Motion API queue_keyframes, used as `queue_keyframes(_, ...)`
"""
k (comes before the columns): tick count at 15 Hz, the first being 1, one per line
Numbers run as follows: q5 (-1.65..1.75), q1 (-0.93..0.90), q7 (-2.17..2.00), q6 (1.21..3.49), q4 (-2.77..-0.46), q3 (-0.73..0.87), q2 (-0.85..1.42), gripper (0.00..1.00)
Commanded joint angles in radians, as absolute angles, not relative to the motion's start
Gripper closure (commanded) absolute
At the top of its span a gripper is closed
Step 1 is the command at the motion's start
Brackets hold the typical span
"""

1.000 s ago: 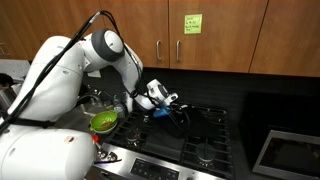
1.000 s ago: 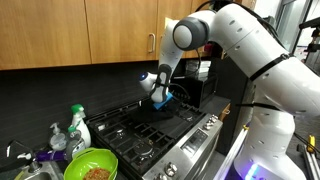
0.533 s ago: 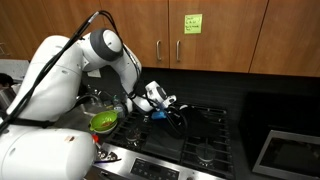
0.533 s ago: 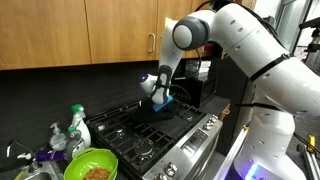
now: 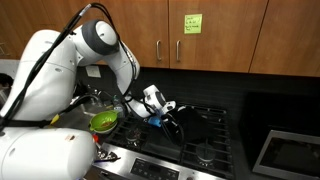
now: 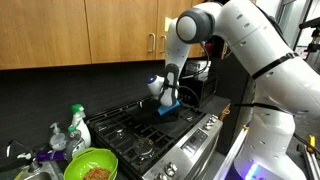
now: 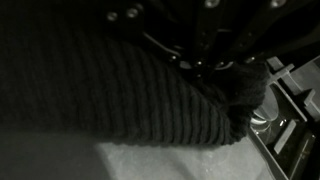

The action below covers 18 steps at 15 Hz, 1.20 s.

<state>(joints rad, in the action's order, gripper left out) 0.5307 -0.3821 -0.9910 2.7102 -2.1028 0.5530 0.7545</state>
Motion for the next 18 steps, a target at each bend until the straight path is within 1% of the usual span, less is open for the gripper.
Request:
queue_keyframes(1, 0.546, -0.427, -1.06, 2.788, -2.256, 0.591, 0.696, 0.99)
queue_keyframes(6, 0.525, -0.5, -1.1, 2.878, -2.375, 0.659, 0.679, 0.99)
queue_keyframes(7, 0.518, -0.513, -1.1, 2.895, -2.389, 0.67, 0.681, 0.94)
queue_keyframes(8, 0.505, -0.508, -1.085, 2.918, -2.397, 0.668, 0.685, 0.72)
queue_keyframes(9, 0.488, -0.503, -1.052, 2.882, -2.334, 0.669, 0.701, 0.93)
queue_keyframes(11, 0.48, -0.511, -1.048, 2.902, -2.352, 0.677, 0.698, 0.81)
queue_keyframes(12, 0.48, -0.512, -1.047, 2.902, -2.355, 0.68, 0.697, 0.51)
queue_keyframes(17, 0.475, -0.54, -0.93, 2.831, -2.259, 0.684, 0.663, 0.21)
queue_keyframes(18, 0.477, -0.547, -0.911, 2.804, -2.225, 0.68, 0.663, 0.13)
